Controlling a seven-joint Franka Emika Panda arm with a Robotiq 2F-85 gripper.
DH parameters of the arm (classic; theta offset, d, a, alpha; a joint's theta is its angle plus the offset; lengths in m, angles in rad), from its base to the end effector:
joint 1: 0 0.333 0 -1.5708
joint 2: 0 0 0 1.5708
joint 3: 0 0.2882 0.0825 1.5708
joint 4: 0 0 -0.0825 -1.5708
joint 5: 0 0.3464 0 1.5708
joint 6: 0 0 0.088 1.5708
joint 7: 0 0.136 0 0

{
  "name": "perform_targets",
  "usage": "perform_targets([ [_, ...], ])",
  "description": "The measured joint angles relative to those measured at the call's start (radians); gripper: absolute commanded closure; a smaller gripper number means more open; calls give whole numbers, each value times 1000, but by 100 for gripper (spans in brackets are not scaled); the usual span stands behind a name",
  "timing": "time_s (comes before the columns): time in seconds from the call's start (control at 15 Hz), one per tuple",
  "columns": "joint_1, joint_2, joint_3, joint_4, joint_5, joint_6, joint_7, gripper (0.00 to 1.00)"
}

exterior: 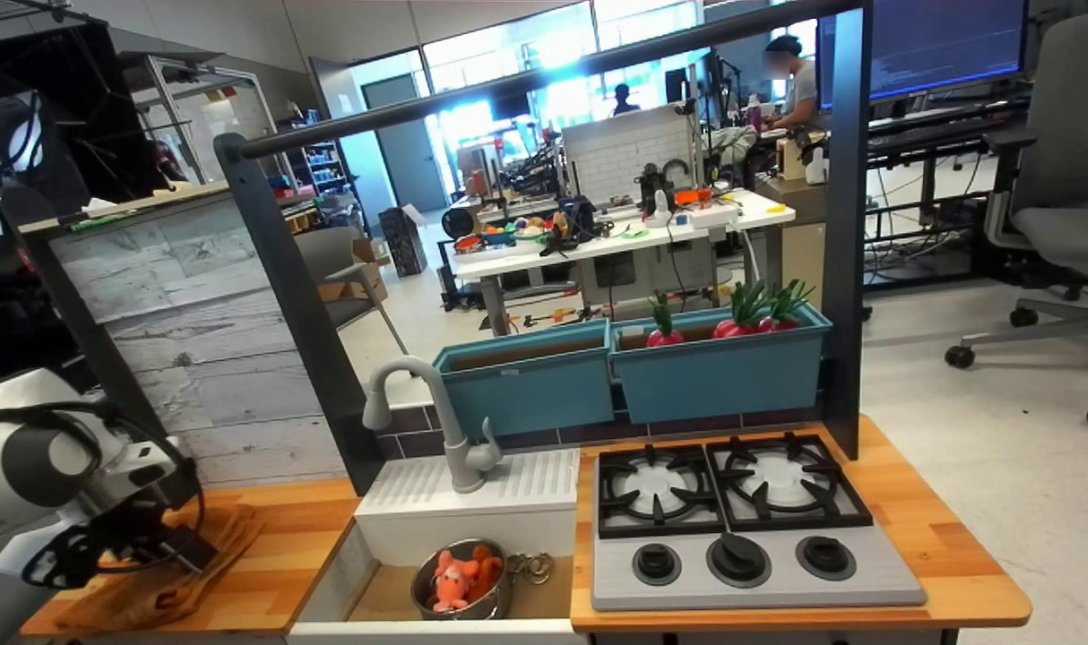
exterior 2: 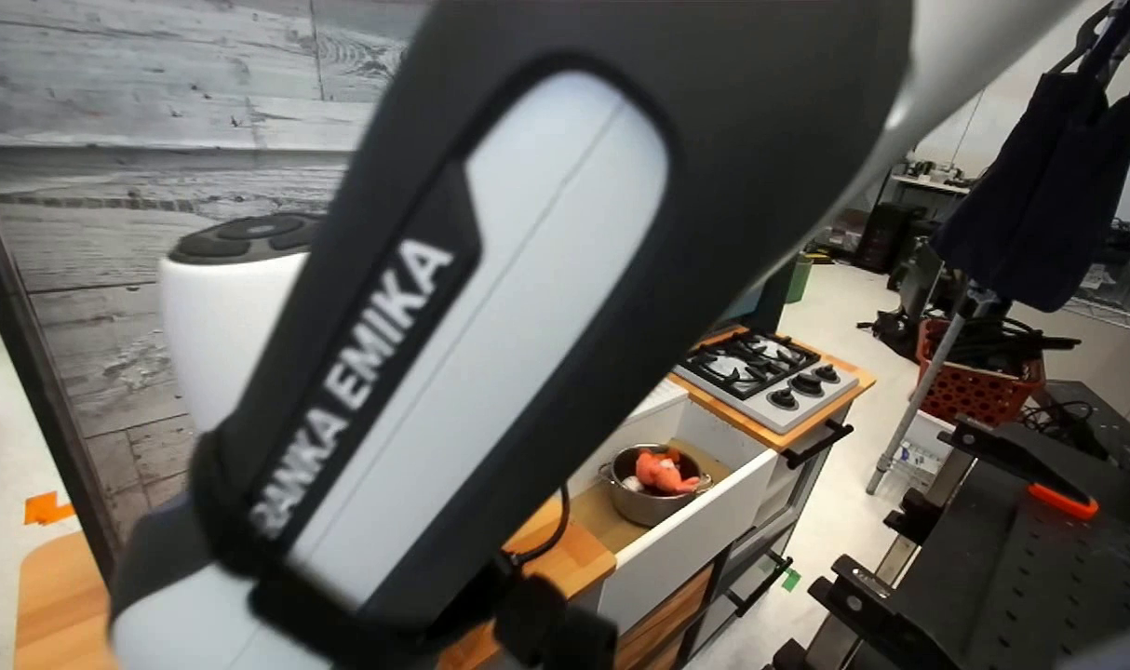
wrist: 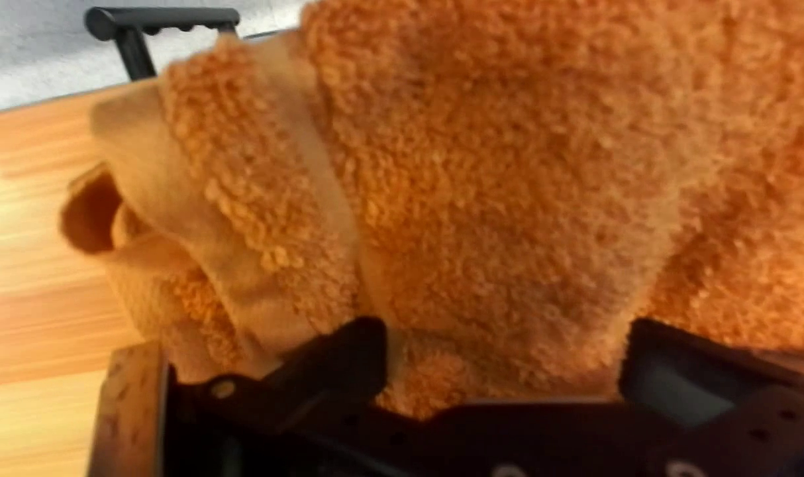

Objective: Use the towel to wipe the left side of the countertop, remove two plush toys from the silver pot and put them on the stove, place one plush toy from the pot on the left side of the countertop

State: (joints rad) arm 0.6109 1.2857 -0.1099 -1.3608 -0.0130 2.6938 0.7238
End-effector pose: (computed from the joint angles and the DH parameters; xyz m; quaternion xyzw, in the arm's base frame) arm 0.5512 0.3117 -0.0592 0.9961 -0.0647 0.0529 0.0296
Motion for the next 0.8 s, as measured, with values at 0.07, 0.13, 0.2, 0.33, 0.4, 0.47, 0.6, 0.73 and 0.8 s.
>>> perform_targets([
  [0.07,-17,-16,-11,-32,5,-1,8,0],
  [0.13,-36,-33,-20,-67,9,-1,15,0],
  [0.2,-56,-49,-29,-101,14,-1,22,0],
  [0.33,-93,-79,-44,-163,22,-6,40,0],
  [0.4,-111,-91,-50,-186,25,-13,52,0],
  [0.47,-129,-100,-51,-201,25,-19,57,0],
  [0.6,-150,-106,-48,-212,25,-22,55,0],
  [0.73,-147,-108,-40,-211,16,-15,45,0],
  [0.8,-137,-108,-34,-209,11,-7,40,0],
])
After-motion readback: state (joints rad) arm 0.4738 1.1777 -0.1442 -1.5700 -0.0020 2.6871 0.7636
